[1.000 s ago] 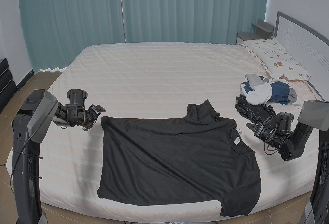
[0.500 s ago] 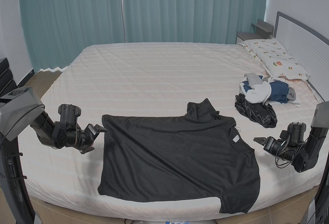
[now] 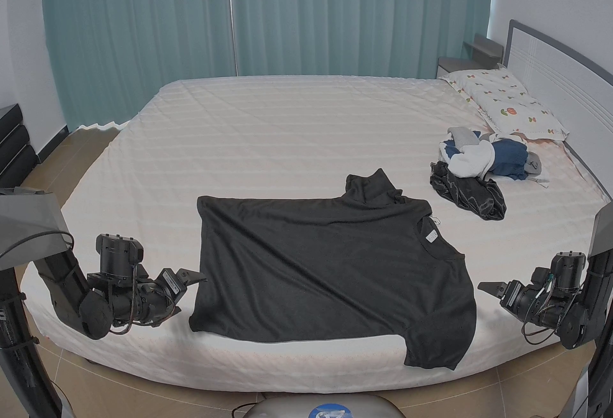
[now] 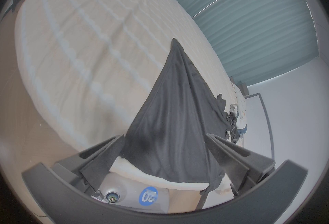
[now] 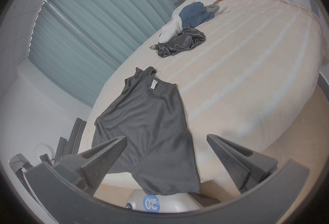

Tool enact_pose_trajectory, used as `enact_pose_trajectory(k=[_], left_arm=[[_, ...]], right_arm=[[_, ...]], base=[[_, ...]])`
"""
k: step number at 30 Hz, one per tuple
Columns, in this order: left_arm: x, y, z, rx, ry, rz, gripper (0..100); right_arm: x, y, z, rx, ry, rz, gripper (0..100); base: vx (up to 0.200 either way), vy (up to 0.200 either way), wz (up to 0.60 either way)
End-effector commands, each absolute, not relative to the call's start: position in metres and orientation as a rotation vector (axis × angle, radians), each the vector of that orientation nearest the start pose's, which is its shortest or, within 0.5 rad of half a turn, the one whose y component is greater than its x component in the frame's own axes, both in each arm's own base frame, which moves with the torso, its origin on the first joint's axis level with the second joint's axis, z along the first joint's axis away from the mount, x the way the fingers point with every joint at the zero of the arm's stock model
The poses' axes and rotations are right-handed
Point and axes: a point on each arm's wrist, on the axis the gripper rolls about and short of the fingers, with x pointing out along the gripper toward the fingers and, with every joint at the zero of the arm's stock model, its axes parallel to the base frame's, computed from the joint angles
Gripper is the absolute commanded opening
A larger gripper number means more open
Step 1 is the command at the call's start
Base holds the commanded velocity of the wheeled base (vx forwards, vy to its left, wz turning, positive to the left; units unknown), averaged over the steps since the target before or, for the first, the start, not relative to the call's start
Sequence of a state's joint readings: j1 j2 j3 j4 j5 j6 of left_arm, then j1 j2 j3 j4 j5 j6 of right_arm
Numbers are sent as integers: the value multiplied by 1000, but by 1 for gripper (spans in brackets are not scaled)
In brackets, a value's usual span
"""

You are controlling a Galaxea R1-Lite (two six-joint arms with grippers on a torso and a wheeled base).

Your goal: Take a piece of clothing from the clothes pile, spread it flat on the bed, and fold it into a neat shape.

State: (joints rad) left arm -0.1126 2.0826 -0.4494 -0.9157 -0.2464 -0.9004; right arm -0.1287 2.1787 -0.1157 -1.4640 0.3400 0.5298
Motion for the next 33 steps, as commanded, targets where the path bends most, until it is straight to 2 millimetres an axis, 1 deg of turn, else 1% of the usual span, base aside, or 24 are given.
enact_pose_trajectory(k=[1, 2, 3, 5, 7, 14, 21, 22, 25, 33], left_arm=[[277, -48, -5, -852, 877, 43, 100], [276, -54, -9, -816, 873, 50, 100], [276, -54, -9, -816, 873, 50, 100], [276, -57, -17, -733, 867, 56, 100], [275, -61, -21, -687, 868, 63, 100], [273, -72, -25, -645, 874, 68, 100], [279, -79, -32, -607, 857, 95, 100], [279, -80, -33, -589, 857, 104, 0], [279, -81, -37, -539, 862, 106, 0], [278, -79, -42, -511, 857, 160, 0]], right_arm=[[232, -23, -15, 680, 676, 28, 100], [232, -23, -16, 682, 668, 31, 100], [232, -23, -16, 682, 668, 31, 100], [230, -23, -16, 683, 670, 32, 100], [230, -22, -16, 683, 672, 33, 100], [230, -22, -16, 684, 672, 32, 100], [230, -22, -15, 683, 668, 34, 100], [230, -22, -15, 683, 668, 34, 100], [230, -22, -15, 683, 668, 34, 100], [230, -23, -15, 683, 669, 32, 100]], base=[[0, 0, 0], [0, 0, 0], [0, 0, 0], [0, 0, 0], [0, 0, 0], [0, 0, 0], [0, 0, 0], [0, 0, 0], [0, 0, 0], [0, 0, 0]])
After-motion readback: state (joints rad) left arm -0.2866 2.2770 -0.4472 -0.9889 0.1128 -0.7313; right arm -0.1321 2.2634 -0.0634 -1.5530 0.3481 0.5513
